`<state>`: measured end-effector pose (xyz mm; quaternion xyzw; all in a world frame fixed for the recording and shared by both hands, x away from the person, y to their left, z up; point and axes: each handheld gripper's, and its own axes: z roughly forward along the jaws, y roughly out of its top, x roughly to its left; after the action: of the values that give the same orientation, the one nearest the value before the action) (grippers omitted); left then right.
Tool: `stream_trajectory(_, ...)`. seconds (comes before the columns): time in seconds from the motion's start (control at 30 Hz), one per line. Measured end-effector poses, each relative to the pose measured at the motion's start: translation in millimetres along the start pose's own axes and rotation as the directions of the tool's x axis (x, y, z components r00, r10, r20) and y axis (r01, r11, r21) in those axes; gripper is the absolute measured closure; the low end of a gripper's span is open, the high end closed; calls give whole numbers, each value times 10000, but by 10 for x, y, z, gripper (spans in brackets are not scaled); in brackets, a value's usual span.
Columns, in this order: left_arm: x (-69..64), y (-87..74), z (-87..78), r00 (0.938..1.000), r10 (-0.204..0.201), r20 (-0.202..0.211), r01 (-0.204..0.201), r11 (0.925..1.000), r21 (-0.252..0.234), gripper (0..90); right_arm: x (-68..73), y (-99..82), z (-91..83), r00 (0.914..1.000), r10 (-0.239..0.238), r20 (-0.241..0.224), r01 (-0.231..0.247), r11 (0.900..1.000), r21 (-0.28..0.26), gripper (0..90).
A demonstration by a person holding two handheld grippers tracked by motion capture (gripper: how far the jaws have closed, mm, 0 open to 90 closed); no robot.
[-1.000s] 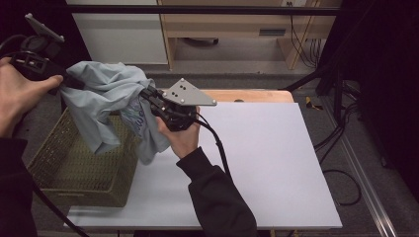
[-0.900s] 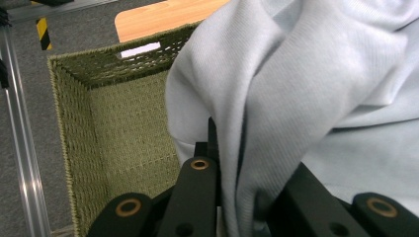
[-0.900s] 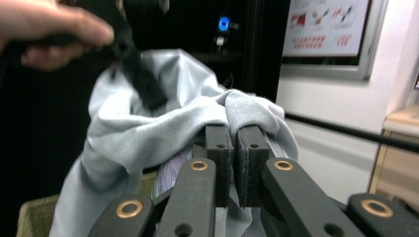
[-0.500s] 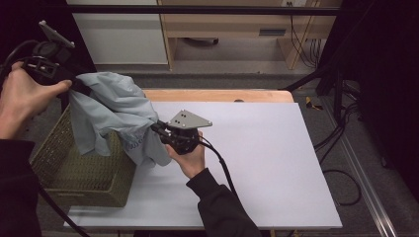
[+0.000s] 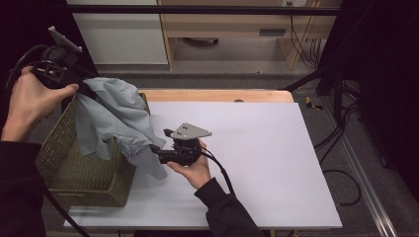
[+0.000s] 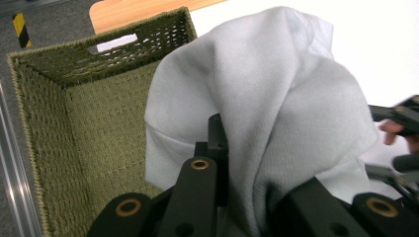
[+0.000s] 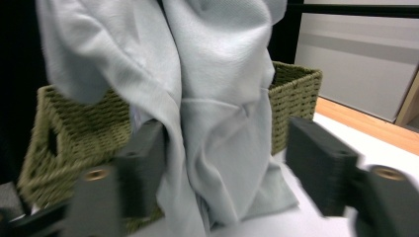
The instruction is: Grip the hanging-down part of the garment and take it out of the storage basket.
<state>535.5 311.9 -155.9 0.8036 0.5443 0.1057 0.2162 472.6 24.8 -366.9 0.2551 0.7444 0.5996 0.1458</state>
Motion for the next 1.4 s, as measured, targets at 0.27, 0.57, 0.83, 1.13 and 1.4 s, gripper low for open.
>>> stream_trajectory(0.27,-9,11,29,10000,-38,17,38,10000,11,845,-169,-166,-610,9977,130,665,-108,9994,-328,129)
stream_trajectory(0.57,-39,21,48,10000,2,32,-2,10000,6,845,-441,-417,-1256,9718,617,2278,-389,9939,-1033,44)
stream_trajectory(0.83,-36,10,50,10000,22,52,-22,10000,9,845,-516,-608,-1623,9446,747,3197,-357,9913,-1263,26)
stream_trajectory(1.13,-10,5,61,9999,3,137,-2,10000,-39,845,-569,-862,-1977,9147,1038,3906,-506,9882,-1443,22)
stream_trajectory(1.4,10,-13,54,9999,-31,147,31,10000,-25,845,-590,-991,-2065,9097,1049,4019,-535,9891,-1371,20)
